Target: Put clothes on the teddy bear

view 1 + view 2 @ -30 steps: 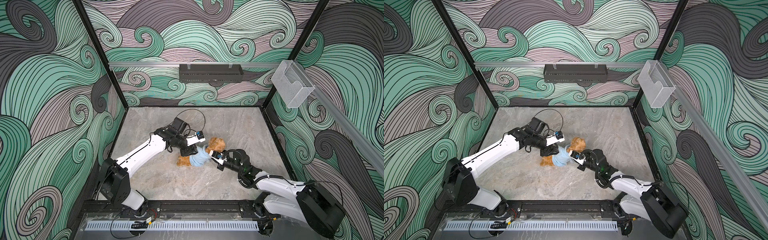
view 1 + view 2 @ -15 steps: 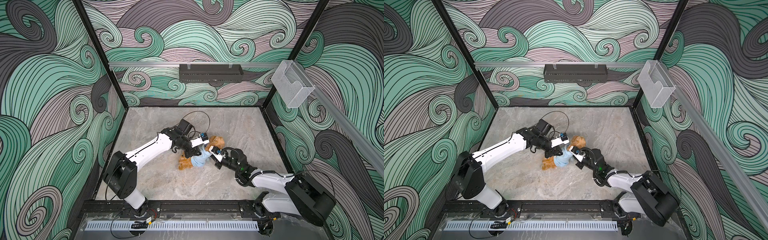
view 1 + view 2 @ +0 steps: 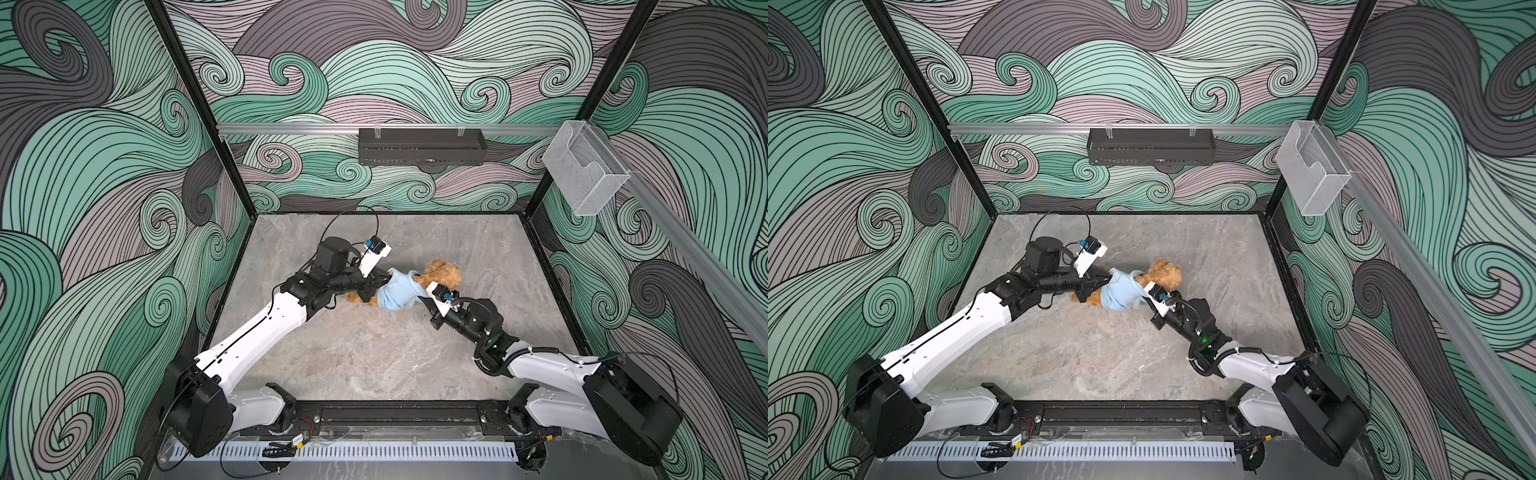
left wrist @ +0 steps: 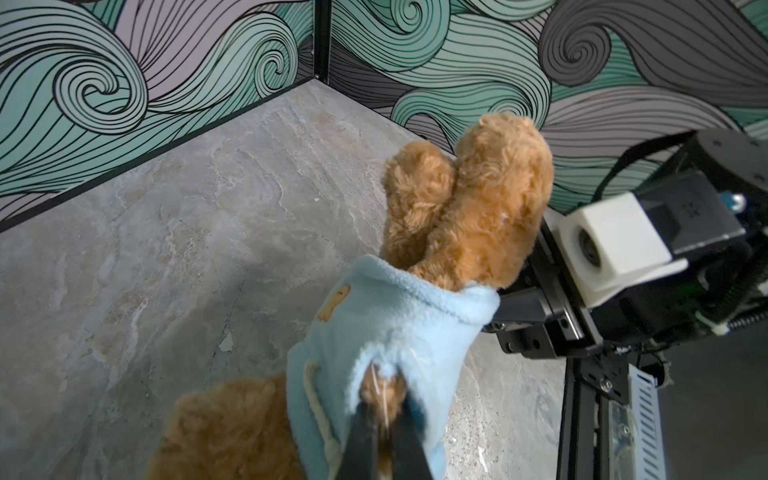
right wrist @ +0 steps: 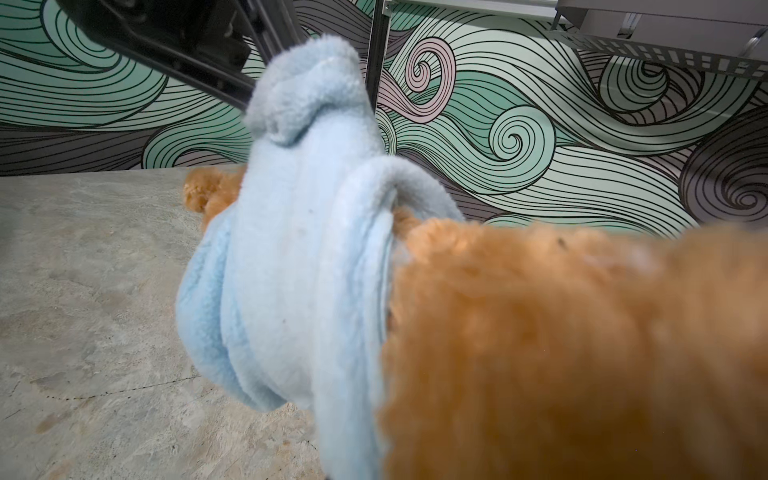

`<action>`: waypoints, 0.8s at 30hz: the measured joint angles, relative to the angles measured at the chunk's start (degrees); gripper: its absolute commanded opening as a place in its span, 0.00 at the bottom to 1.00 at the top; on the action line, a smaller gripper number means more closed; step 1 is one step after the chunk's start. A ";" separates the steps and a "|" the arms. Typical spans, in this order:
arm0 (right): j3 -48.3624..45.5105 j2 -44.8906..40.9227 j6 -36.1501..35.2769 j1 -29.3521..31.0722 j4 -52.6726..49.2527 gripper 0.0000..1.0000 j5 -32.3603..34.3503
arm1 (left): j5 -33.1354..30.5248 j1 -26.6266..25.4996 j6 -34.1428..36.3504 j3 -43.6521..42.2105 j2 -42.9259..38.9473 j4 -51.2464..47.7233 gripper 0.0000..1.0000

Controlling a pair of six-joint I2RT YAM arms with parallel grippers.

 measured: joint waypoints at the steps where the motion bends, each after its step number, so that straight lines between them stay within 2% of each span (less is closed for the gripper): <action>1: -0.17 0.00 0.24 0.07 0.22 0.00 0.26 | -0.68 0.02 -1.33 -0.24 0.00 0.24 0.00; 6: -0.98 0.28 2.14 0.28 1.03 0.00 2.25 | -5.84 0.26 -8.02 -3.15 -0.96 2.80 0.00; 10: -0.63 1.25 4.57 0.48 0.52 0.00 2.95 | -3.61 1.51 -9.60 -5.97 -2.21 5.75 0.00; 14: 1.33 2.82 6.95 0.46 -2.40 0.00 3.04 | 1.53 1.88 -7.34 -6.93 -2.23 7.15 0.00; 18: 3.17 4.37 7.28 0.39 -4.81 0.00 2.47 | 3.61 2.01 -4.66 -7.74 -2.99 7.87 0.00; 21: 5.92 5.77 7.21 0.31 -8.13 0.00 1.14 | 5.53 1.22 0.20 -7.89 -4.00 7.78 0.00; 24: 7.19 6.88 7.26 0.17 -8.79 0.00 -0.11 | 4.70 0.61 1.77 -7.93 -5.14 7.96 0.00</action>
